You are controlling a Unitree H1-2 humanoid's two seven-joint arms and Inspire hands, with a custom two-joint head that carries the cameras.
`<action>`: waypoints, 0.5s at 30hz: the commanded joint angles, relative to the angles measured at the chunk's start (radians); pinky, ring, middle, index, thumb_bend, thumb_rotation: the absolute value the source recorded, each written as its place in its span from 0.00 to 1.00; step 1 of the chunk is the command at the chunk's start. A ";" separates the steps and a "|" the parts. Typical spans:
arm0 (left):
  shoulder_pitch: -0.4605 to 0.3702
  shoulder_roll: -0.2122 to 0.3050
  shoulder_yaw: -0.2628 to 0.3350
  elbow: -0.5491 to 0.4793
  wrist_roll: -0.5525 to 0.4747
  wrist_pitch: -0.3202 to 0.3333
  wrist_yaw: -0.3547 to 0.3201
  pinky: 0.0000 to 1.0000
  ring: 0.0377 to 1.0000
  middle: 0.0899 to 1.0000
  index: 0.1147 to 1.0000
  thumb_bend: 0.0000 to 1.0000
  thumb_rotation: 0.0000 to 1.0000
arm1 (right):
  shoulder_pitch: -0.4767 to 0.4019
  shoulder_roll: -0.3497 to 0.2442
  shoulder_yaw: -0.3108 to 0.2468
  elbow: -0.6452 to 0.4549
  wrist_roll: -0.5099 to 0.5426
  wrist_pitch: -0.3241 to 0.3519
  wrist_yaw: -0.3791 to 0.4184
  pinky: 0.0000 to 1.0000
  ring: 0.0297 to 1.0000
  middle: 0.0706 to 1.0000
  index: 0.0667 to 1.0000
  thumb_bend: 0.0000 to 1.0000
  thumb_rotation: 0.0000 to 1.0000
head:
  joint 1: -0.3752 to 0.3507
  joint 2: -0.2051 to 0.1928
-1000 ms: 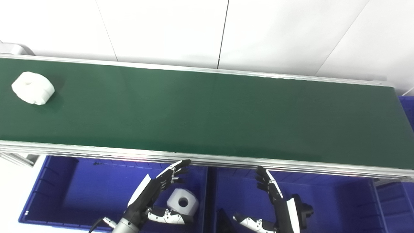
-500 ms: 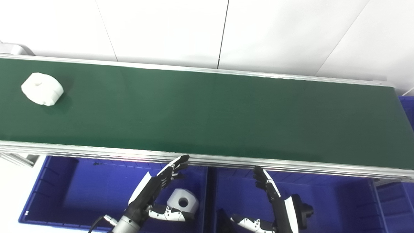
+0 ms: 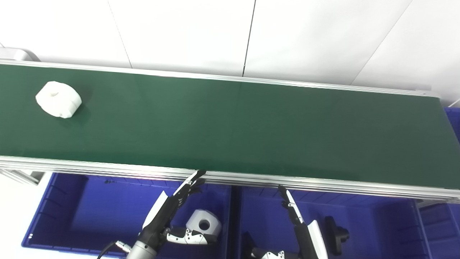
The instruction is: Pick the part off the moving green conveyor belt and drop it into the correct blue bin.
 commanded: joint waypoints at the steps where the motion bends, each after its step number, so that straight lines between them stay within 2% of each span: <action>1: 0.002 0.011 -0.007 -0.029 0.005 -0.040 0.020 0.86 0.95 0.97 0.93 0.81 0.15 | -0.001 -0.011 0.003 -0.026 -0.009 -0.047 0.013 0.86 0.95 0.99 1.00 0.89 0.55 | 0.007 -0.003; 6: -0.007 0.016 -0.026 -0.022 0.000 -0.040 0.042 0.83 0.93 0.95 0.91 0.83 0.12 | 0.003 -0.010 -0.007 -0.027 0.011 -0.047 0.042 0.89 0.96 1.00 1.00 0.90 0.54 | 0.035 -0.013; 7: -0.009 0.019 -0.034 -0.021 0.003 -0.040 0.053 0.83 0.93 0.95 0.91 0.83 0.12 | 0.003 -0.011 -0.008 -0.026 0.020 -0.048 0.043 0.89 0.96 1.00 1.00 0.90 0.54 | 0.060 -0.026; 8: -0.010 0.022 -0.042 -0.020 0.006 -0.040 0.062 0.82 0.92 0.94 0.90 0.83 0.12 | 0.003 -0.012 -0.008 -0.025 0.027 -0.047 0.044 0.86 0.95 1.00 1.00 0.90 0.54 | 0.060 -0.026; 12: -0.004 0.034 -0.077 -0.019 0.030 -0.040 0.108 0.79 0.90 0.93 0.88 0.85 0.15 | -0.013 -0.027 0.015 0.001 0.041 -0.048 0.003 0.81 0.90 0.99 1.00 0.89 0.51 | 0.165 -0.079; 14: -0.006 0.041 -0.101 -0.011 0.047 -0.040 0.141 0.77 0.88 0.92 0.87 0.86 0.15 | -0.018 -0.036 0.025 0.013 0.042 -0.048 -0.014 0.84 0.92 0.99 1.00 0.89 0.52 | 0.225 -0.117; 15: -0.009 0.047 -0.115 -0.007 0.054 -0.040 0.158 0.75 0.87 0.91 0.86 0.86 0.16 | -0.020 -0.040 0.030 0.018 0.045 -0.048 -0.021 0.87 0.94 0.99 1.00 0.88 0.51 | 0.225 -0.117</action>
